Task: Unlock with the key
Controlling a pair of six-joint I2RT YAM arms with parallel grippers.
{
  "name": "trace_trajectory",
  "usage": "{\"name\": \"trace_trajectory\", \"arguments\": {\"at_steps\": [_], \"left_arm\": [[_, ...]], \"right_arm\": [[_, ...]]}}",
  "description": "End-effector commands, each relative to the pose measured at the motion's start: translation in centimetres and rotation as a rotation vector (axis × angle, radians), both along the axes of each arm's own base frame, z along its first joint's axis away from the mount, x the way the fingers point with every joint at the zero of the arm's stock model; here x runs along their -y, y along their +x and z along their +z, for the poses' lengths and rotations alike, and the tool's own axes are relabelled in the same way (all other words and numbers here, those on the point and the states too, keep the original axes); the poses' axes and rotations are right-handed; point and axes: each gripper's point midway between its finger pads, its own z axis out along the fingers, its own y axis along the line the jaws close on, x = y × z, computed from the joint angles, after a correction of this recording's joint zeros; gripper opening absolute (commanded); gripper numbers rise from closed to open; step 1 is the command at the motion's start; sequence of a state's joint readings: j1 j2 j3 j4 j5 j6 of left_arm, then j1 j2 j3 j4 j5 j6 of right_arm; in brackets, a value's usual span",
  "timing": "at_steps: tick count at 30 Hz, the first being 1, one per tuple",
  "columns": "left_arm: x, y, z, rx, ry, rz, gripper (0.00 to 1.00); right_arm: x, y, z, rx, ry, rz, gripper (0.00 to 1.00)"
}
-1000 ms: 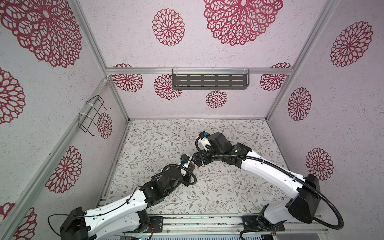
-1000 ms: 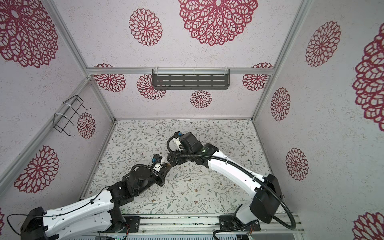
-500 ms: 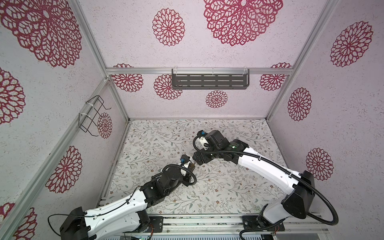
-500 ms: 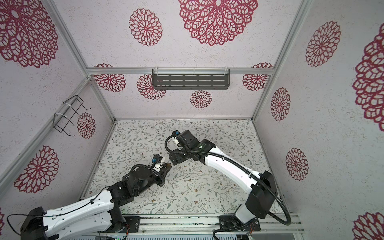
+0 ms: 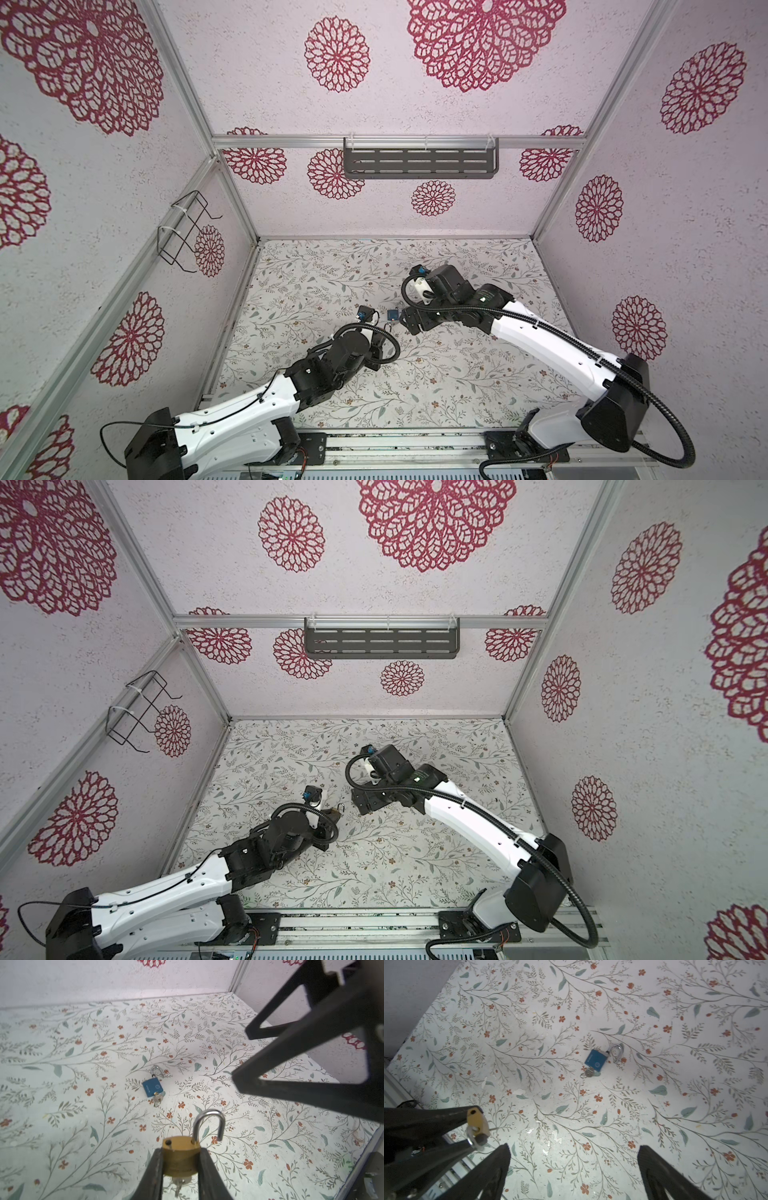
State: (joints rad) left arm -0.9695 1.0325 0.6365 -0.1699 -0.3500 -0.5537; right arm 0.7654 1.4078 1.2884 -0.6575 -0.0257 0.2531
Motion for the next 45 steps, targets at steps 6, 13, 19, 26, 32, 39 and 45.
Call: {"name": "trace_trajectory", "arguments": {"at_steps": [6, 13, 19, 26, 32, 39, 45], "left_arm": [[1.8, -2.9, -6.2, -0.43, 0.026, 0.22, 0.0], [4.8, -3.4, -11.2, -0.597, 0.082, 0.267, 0.0], [6.7, -3.3, -14.9, -0.687, 0.163, 0.244, 0.03], [5.9, -3.4, -16.9, -0.74, 0.184, 0.303, 0.32], [6.0, -2.8, -14.8, -0.719, 0.109, 0.303, 0.71], [-4.3, 5.7, -1.6, -0.344, -0.041, 0.531, 0.97], [-27.1, 9.3, 4.9, 0.086, 0.183, 1.041, 0.97]], "right_arm": [[6.3, 3.4, -1.7, 0.052, 0.094, -0.217, 0.99], [10.8, 4.6, -4.1, 0.041, 0.136, -0.352, 0.99], [12.5, 4.8, -5.1, 0.041, 0.16, -0.395, 0.99], [13.4, 5.0, -5.5, 0.037, 0.169, -0.413, 0.99], [15.6, 6.1, -4.8, 0.081, 0.173, -0.473, 0.99], [25.3, 8.7, -4.8, 0.326, 0.026, -0.814, 0.99], [32.6, 9.2, -7.7, 0.539, -0.061, -1.029, 0.99]]}}
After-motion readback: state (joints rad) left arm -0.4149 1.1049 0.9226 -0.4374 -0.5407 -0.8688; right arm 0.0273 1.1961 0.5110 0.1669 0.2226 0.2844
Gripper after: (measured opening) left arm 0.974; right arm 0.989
